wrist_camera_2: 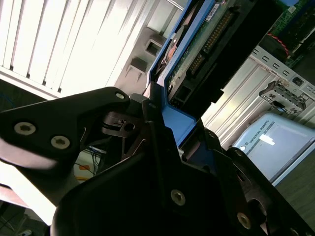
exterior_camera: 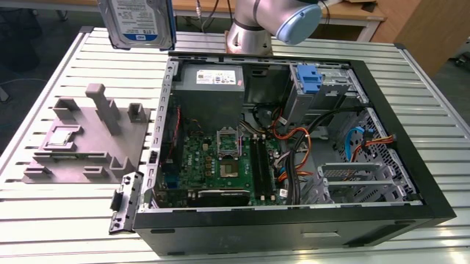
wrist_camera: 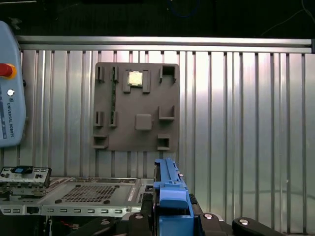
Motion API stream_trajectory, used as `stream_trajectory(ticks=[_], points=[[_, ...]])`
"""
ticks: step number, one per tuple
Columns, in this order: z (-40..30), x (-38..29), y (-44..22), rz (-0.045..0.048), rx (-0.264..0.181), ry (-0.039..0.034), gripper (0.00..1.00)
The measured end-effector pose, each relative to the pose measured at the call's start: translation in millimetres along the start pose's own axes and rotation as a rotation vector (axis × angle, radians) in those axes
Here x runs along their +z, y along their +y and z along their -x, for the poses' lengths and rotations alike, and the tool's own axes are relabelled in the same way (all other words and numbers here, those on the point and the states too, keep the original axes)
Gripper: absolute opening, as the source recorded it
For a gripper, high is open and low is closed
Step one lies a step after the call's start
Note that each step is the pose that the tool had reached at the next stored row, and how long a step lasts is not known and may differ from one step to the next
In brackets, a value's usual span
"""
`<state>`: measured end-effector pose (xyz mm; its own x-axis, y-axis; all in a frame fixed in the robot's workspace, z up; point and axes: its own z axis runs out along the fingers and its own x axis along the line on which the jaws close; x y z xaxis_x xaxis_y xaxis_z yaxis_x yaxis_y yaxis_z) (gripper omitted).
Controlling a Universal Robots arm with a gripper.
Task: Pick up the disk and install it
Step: 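Pick up the disk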
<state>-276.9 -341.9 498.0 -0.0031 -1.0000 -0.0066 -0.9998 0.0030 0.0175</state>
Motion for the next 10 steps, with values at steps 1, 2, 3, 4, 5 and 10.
stream_trajectory(ticks=[1,2,3,4,5,10], points=[[-1.7,0.1,0.0,0.0000,0.000,0.0001,0.36],[-3.8,0.3,0.0,-0.0001,0.000,0.0000,0.36],[-5.8,0.4,0.0,-0.0001,0.000,0.0000,0.36],[-7.8,0.6,0.0,-0.0004,0.000,0.0000,0.36],[-10.1,0.7,-0.1,-0.0006,0.000,0.0000,0.36],[-19.1,1.3,-0.1,-0.0019,0.000,0.0000,0.36]])
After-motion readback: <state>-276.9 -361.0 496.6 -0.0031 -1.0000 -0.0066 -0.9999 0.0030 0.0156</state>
